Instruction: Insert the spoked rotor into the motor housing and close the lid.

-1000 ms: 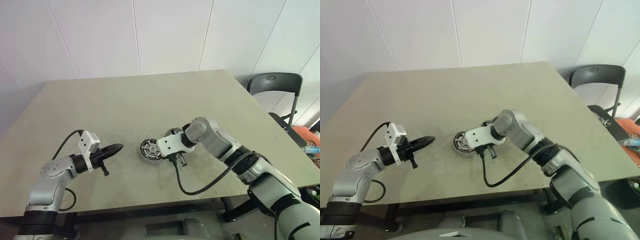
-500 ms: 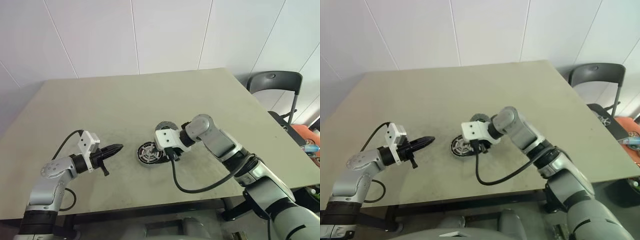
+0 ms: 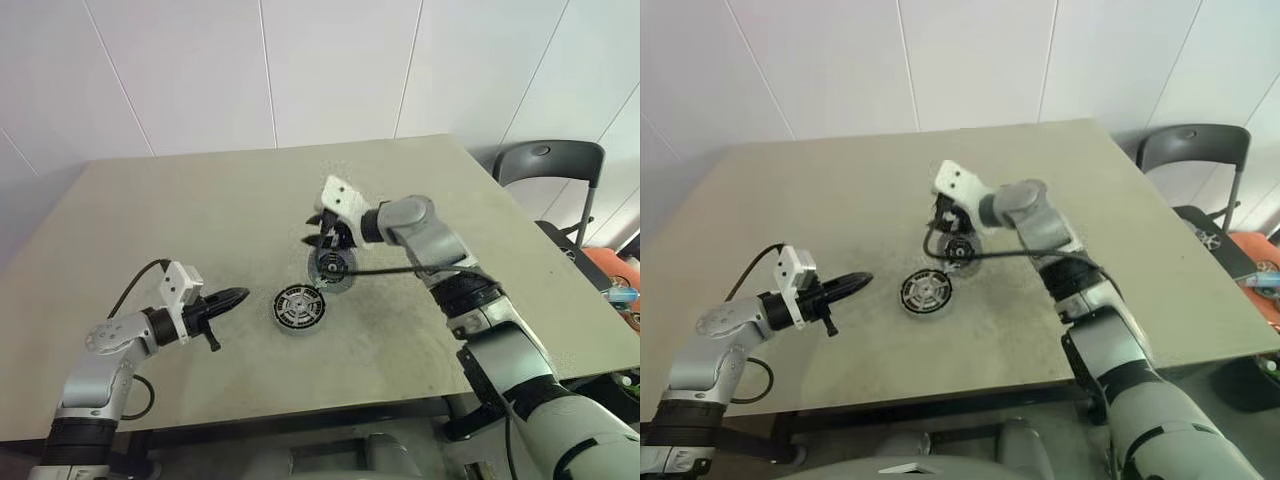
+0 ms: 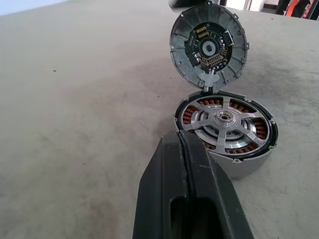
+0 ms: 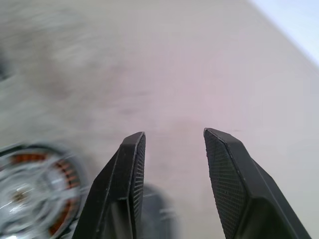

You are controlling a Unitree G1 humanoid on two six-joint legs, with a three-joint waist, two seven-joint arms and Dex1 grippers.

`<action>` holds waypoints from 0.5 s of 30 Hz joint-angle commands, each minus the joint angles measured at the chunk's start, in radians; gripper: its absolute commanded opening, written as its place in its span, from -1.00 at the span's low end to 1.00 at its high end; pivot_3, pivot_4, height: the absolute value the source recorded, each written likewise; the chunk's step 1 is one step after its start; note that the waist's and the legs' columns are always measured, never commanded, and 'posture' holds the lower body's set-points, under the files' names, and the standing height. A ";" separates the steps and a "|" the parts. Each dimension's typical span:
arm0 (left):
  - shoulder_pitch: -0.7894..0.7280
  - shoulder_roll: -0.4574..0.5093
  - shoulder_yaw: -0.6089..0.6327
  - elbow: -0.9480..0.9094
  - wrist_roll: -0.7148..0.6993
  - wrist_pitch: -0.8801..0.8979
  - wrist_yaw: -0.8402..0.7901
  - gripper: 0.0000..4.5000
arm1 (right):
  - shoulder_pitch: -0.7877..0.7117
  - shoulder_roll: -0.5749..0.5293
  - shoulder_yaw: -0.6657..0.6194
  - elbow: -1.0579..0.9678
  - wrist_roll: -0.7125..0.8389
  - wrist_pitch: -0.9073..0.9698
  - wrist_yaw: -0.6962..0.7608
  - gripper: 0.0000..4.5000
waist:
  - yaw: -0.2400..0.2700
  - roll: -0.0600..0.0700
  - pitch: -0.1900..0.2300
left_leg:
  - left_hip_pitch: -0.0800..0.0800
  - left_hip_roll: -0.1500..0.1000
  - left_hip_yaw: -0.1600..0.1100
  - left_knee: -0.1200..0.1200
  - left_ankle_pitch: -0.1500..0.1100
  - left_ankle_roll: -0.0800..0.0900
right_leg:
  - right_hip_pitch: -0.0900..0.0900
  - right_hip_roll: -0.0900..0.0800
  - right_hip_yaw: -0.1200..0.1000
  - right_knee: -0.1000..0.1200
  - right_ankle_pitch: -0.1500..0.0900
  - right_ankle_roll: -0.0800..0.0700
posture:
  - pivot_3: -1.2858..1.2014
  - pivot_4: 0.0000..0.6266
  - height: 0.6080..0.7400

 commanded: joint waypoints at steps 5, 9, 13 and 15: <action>-0.017 0.006 0.008 -0.002 -0.001 -0.020 -0.003 -1.00 | -0.081 -0.034 -0.049 0.093 -0.041 -0.112 -0.092 -0.69 | -0.010 0.000 0.000 | -0.001 0.000 0.000 -0.006 0.000 0.000 | -0.005 -0.001 0.000 0.000 0.000 0.000 | 0.03 -1.00 1.00; -0.019 0.004 0.007 0.002 -0.001 -0.024 -0.005 -1.00 | -0.104 -0.081 -0.044 0.200 -0.084 -0.202 -0.119 -0.99 | -0.017 0.000 0.000 | -0.002 0.000 0.001 -0.006 0.000 0.000 | -0.005 -0.001 0.000 -0.001 0.000 0.000 | 0.03 -1.00 1.00; -0.019 0.003 0.007 0.007 -0.004 -0.028 -0.007 -1.00 | -0.097 -0.140 -0.011 0.265 -0.126 -0.259 -0.068 -0.99 | -0.021 0.000 0.000 | -0.002 0.000 0.002 -0.006 0.000 0.000 | -0.005 -0.001 0.000 -0.001 0.000 0.000 | 0.03 -1.00 1.00; -0.018 0.003 0.009 0.008 -0.005 -0.031 -0.009 -1.00 | -0.053 -0.168 0.020 0.228 -0.127 -0.271 0.030 -0.99 | -0.023 0.000 0.000 | -0.002 0.000 0.002 -0.006 0.000 0.000 | -0.005 -0.001 0.000 -0.001 0.000 0.000 | 0.03 -1.00 1.00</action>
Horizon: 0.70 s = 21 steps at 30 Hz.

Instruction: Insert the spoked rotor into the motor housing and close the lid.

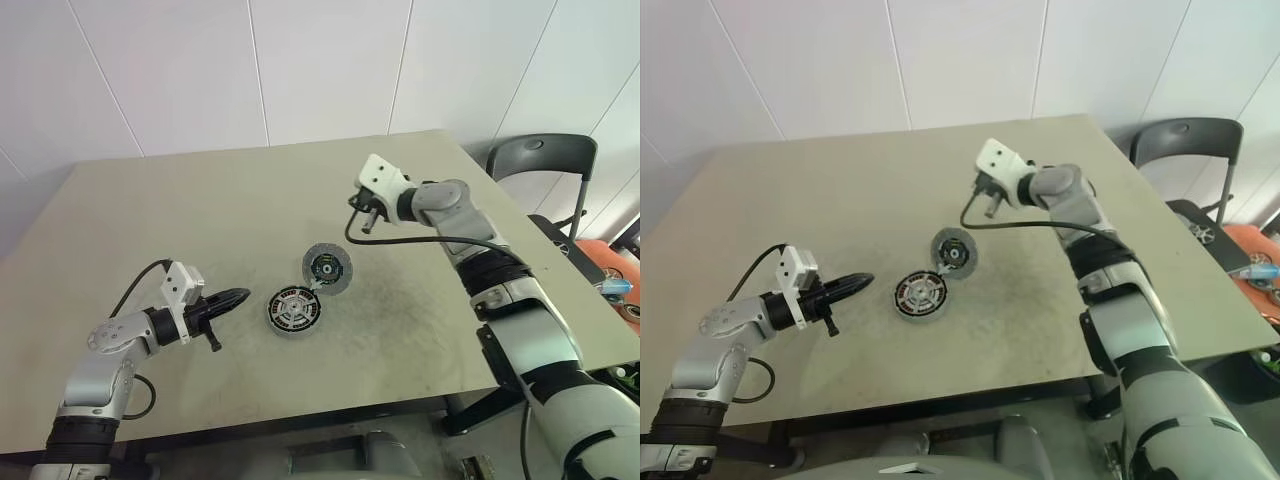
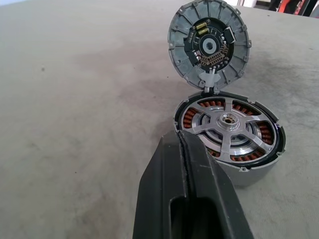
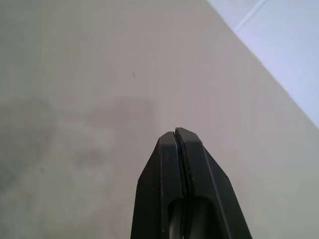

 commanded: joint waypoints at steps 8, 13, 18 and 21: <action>-0.005 0.010 0.027 -0.023 -0.028 -0.022 -0.029 -1.00 | 0.182 -0.050 0.062 -0.315 0.096 0.115 0.381 -0.99 | 0.003 0.000 0.000 | 0.000 0.000 0.000 0.001 0.000 0.000 | 0.001 0.000 0.000 0.000 0.000 0.000 | 0.03 -1.00 1.00; -0.005 0.013 0.030 -0.028 -0.033 -0.019 -0.030 -1.00 | 0.219 -0.026 0.041 -0.402 0.143 0.194 0.391 -0.99 | 0.005 0.000 0.000 | 0.001 0.000 0.000 0.002 0.000 0.000 | 0.001 0.000 0.000 0.001 0.000 0.000 | 0.03 -1.00 1.00; -0.009 0.016 0.027 -0.026 -0.033 -0.018 -0.026 -1.00 | 0.222 -0.004 0.005 -0.452 0.217 0.260 0.391 -0.99 | 0.006 0.000 0.000 | 0.001 0.000 0.000 0.002 0.000 0.000 | 0.001 0.000 0.000 0.001 0.000 0.000 | 0.03 -1.00 1.00; -0.011 0.017 0.026 -0.024 -0.030 -0.019 -0.024 -1.00 | 0.233 0.017 -0.015 -0.488 0.275 0.312 0.393 -0.99 | 0.006 -0.001 0.000 | 0.001 0.000 0.000 0.002 0.000 0.000 | 0.001 0.000 0.000 0.001 0.000 0.000 | 0.03 -1.00 1.00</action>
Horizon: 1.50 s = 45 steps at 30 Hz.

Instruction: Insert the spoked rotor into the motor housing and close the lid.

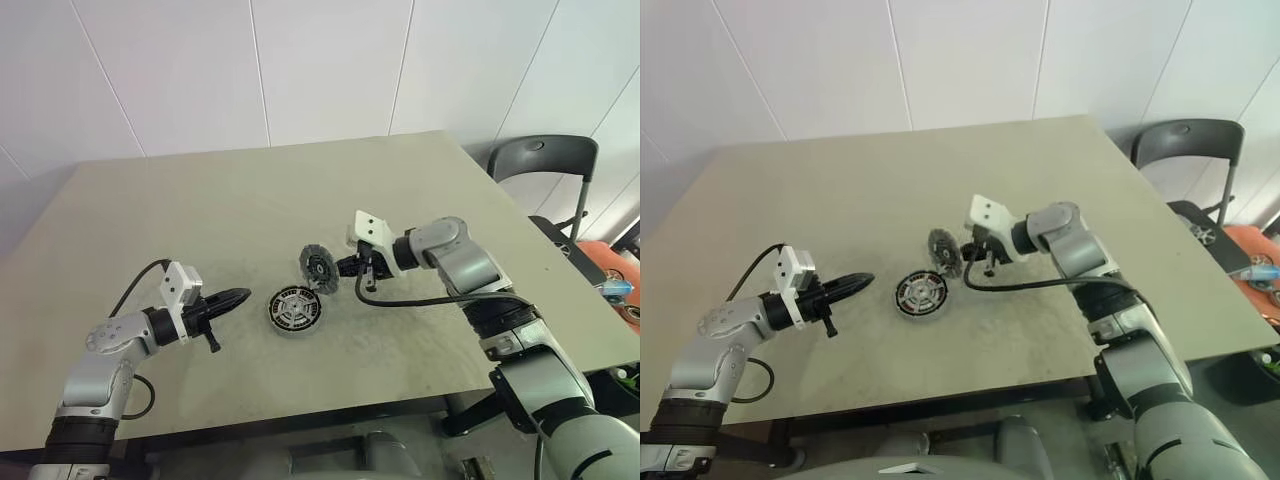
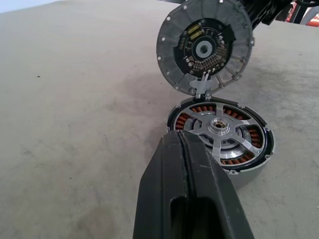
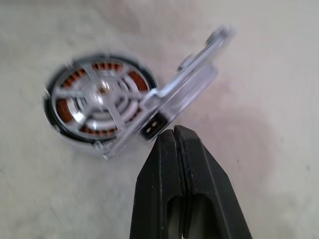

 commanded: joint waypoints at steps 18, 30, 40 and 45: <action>-0.011 0.019 0.019 -0.030 -0.006 -0.001 0.010 -1.00 | 0.117 0.137 0.017 -0.080 0.077 0.112 -0.184 -0.99 | 0.000 -0.001 -0.001 | 0.001 0.000 0.000 0.001 0.000 -0.001 | 0.001 0.000 0.000 0.001 0.000 0.000 | 0.03 -1.00 1.00; -0.012 0.016 0.014 -0.035 -0.007 0.005 0.011 -1.00 | 0.057 0.195 -0.080 -0.043 0.166 0.146 -0.241 -0.99 | 0.000 -0.002 -0.001 | 0.002 0.000 0.000 0.001 0.001 -0.001 | 0.001 0.000 0.000 0.001 0.000 0.000 | 0.03 -1.00 1.00; 0.002 0.082 0.102 -0.008 -0.026 0.008 0.003 -1.00 | 0.143 0.231 0.078 -0.098 0.131 0.235 -0.260 -0.99 | -0.004 -0.001 -0.001 | 0.001 0.000 0.000 0.000 0.001 -0.001 | 0.001 0.001 0.000 0.002 0.000 0.000 | 0.03 -1.00 1.00; 0.009 0.077 0.098 -0.024 -0.028 0.015 0.013 -1.00 | 0.173 0.200 0.126 -0.139 0.121 0.225 -0.241 -0.99 | -0.003 -0.002 -0.002 | 0.003 0.000 0.000 0.001 0.001 -0.001 | 0.002 0.001 0.000 0.002 0.000 0.000 | 0.03 -1.00 1.00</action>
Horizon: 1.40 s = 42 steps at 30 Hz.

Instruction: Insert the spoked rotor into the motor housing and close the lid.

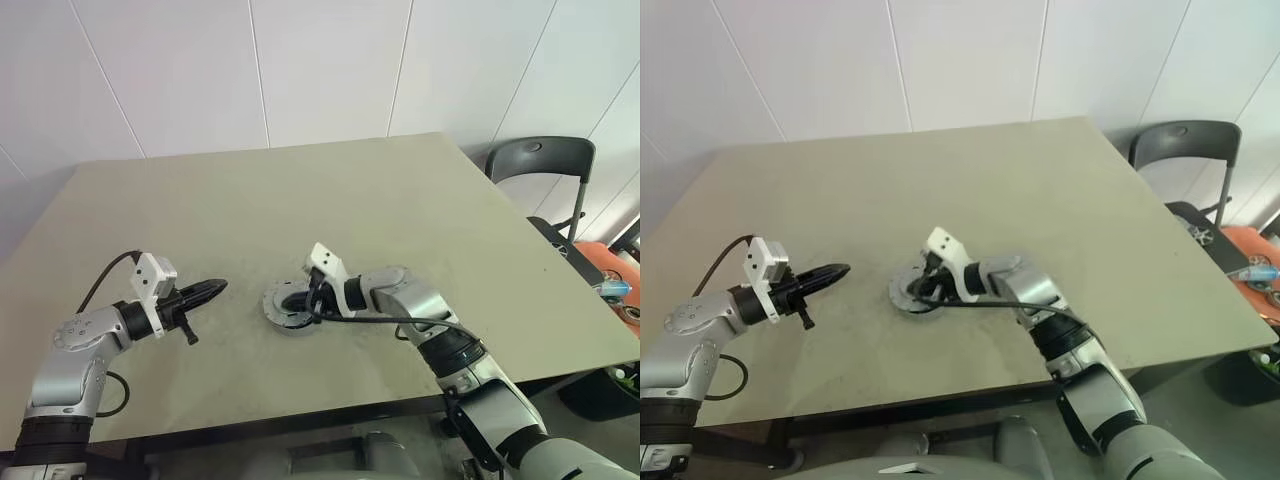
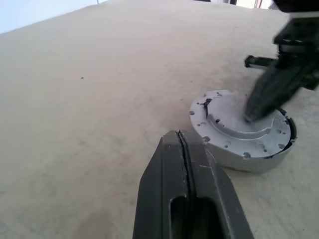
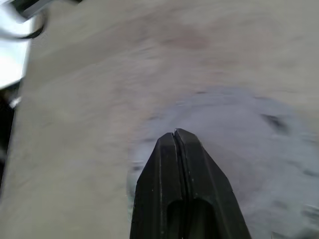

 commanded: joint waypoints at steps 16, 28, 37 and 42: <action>0.001 -0.013 0.005 -0.070 -0.020 0.028 0.021 -1.00 | -0.019 0.080 -0.186 -0.057 0.191 0.075 -0.028 0.13 | 0.003 0.000 0.000 | 0.001 0.000 -0.001 0.001 0.000 -0.001 | 0.002 0.000 0.000 0.000 0.000 0.000 | 0.03 -1.00 1.00; 0.001 -0.023 0.002 -0.088 -0.018 0.044 0.026 -1.00 | -0.025 0.094 -0.087 0.037 0.007 -0.110 -0.173 0.52 | 0.000 0.000 0.000 | 0.001 0.000 0.000 0.000 0.000 -0.001 | 0.001 0.000 0.000 0.000 0.000 0.000 | 0.03 -1.00 1.00; -0.004 -0.024 0.000 -0.086 -0.014 0.045 0.027 -1.00 | 0.004 0.074 -0.025 0.009 -0.012 -0.108 -0.120 0.98 | -0.001 0.000 0.000 | 0.001 0.000 0.000 0.000 0.000 -0.001 | 0.001 0.000 0.000 0.000 0.000 0.000 | 0.03 -1.00 1.00; -0.005 -0.026 -0.001 -0.088 -0.017 0.046 0.028 -1.00 | 0.007 0.073 -0.008 0.038 -0.064 -0.165 -0.153 0.98 | -0.001 0.000 0.000 | 0.001 0.000 0.000 -0.001 0.000 -0.001 | 0.001 0.000 0.000 0.000 0.000 0.000 | 0.03 -1.00 1.00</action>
